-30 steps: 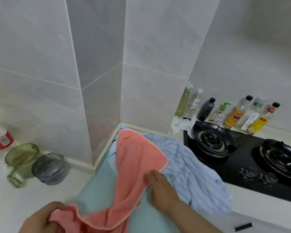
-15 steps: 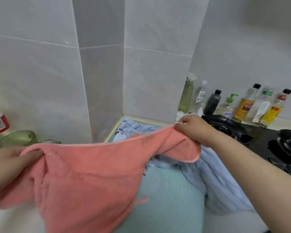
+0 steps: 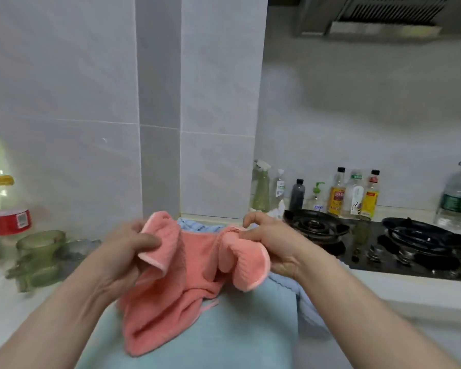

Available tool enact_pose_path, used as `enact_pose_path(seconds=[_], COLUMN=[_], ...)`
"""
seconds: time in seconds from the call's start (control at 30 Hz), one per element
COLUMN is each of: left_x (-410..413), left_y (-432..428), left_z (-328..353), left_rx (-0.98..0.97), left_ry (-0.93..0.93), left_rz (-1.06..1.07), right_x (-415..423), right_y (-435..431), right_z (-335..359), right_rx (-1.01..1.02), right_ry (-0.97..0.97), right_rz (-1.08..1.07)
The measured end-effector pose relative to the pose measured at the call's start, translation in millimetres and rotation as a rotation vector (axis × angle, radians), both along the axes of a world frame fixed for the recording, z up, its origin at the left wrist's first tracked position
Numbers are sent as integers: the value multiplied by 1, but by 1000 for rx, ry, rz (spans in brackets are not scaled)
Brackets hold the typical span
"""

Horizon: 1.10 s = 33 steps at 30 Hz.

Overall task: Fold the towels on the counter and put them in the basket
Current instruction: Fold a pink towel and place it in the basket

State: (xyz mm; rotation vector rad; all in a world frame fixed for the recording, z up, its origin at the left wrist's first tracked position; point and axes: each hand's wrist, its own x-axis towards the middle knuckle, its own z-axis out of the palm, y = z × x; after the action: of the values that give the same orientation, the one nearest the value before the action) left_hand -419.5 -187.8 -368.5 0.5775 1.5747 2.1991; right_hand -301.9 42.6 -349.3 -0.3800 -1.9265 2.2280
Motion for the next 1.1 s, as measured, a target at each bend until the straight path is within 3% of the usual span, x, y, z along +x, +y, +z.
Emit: enact_pose_path(seconds=[0.13, 0.27, 0.53, 0.97, 1.1], left_x=[34, 47, 32, 33, 38], left_y=[22, 19, 22, 24, 22], left_z=[-52, -99, -123, -127, -125], left_rx=[-147, -190, -64, -84, -88], left_ry=[123, 117, 69, 84, 113], left_rz=[-20, -95, -11, 31, -99], right_x=[17, 25, 17, 4, 4], right_y=[-49, -84, -75, -72, -73], right_z=[-59, -99, -142, -161, -160], right_rx=[98, -205, 535, 743, 746], right_ry=[11, 71, 194, 186, 120], right_rz=[-169, -172, -292, -454, -495])
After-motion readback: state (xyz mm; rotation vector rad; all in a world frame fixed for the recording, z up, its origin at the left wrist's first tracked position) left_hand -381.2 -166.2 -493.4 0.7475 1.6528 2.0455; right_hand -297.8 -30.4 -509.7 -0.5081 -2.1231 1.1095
